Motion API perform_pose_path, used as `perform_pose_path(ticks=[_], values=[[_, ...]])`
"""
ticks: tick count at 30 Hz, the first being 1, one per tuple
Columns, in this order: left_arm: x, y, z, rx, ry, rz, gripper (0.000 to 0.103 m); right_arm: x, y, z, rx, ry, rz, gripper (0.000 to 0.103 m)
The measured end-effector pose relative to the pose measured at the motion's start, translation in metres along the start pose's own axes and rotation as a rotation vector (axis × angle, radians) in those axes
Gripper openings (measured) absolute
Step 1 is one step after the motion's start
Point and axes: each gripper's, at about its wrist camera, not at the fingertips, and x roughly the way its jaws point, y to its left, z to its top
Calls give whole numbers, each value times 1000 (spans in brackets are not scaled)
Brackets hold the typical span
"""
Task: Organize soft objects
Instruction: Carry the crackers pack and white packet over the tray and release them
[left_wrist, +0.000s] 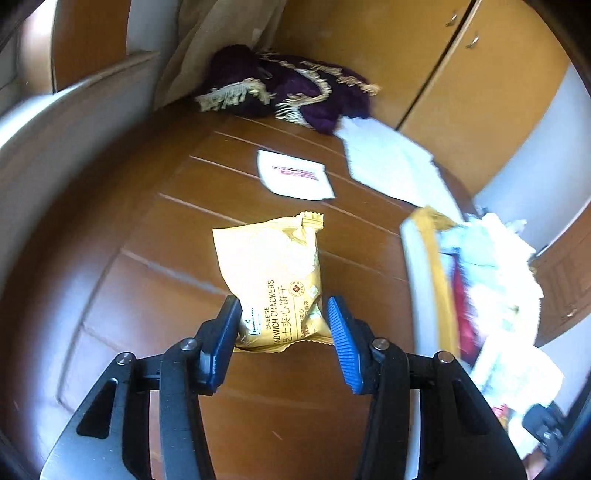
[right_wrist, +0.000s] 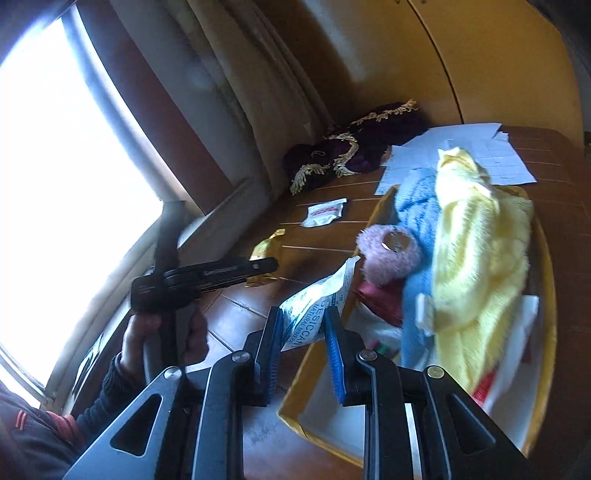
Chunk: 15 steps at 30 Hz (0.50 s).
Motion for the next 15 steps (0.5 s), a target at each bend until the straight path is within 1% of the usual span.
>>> perform_pose_path(ticks=[2,6,11,15], values=[[-11,-8,-7,0,-7,-38,47,-5,-1,-4,1,-2,-8,24],[-33,-31,-20,23,-16,-104,47,-10,0,-14,9,19,-71,24],[-48,-70,-37,122,-2,-180,47,-10,-2,-29,27,66,-139,24],[-49,-99,-53,194,29,-233,47,-10,-8,-34,43,72,-142,24]])
